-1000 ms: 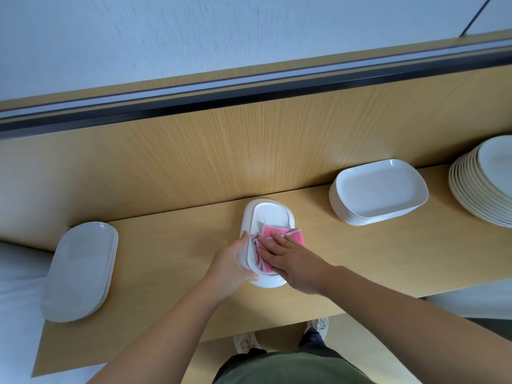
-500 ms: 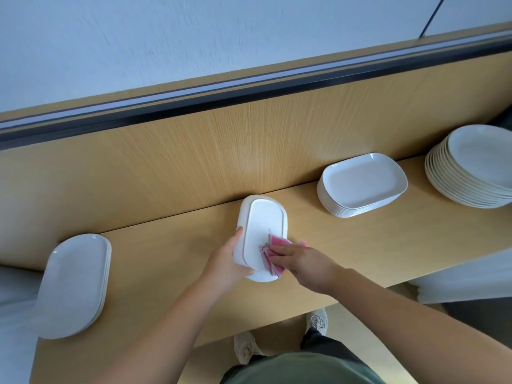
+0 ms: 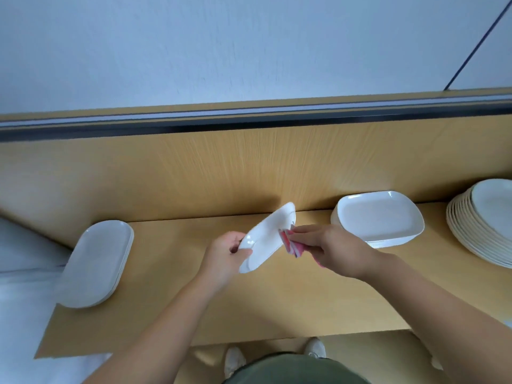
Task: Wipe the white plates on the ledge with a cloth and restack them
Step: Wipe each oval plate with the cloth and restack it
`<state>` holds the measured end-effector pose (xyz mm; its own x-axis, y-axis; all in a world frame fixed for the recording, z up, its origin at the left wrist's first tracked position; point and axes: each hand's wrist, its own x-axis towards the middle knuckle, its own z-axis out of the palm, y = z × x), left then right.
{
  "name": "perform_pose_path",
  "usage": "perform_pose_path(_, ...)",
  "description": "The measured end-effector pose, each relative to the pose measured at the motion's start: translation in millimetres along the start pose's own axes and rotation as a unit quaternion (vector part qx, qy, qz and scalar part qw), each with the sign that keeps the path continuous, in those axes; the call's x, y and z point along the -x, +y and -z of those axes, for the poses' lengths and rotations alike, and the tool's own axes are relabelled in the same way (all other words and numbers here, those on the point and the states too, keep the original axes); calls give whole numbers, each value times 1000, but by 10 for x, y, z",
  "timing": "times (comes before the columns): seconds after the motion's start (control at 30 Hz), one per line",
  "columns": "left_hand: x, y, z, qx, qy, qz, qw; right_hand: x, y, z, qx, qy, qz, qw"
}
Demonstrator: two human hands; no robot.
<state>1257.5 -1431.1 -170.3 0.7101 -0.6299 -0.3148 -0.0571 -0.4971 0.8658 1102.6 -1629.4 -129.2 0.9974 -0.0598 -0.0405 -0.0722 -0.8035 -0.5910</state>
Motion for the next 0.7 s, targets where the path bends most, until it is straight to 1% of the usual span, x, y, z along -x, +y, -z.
perform_pose_path(0.13,124,45,190,-19,62,-15,998,-120,-178,178,-13,8,68,998)
perform_pose_path(0.27,329,20,460,-63,144,-11,987,-296,-259,141,-2,-17,88,996)
perform_pose_path(0.37,504,-54,707,-110,194,-11,975,-447,-353,66,16,-45,101,994)
perform_pose_path(0.5,704,-252,1021,-118,255,-4,960,-673,-556,-32,34,-76,127,988)
perform_pose_path(0.63,873,-470,1324,-151,309,-3,939,-874,-800,-129,50,-84,159,982)
perform_pose_path(0.7,937,-585,1467,-179,327,13,928,-960,-916,-194,61,-90,171,979)
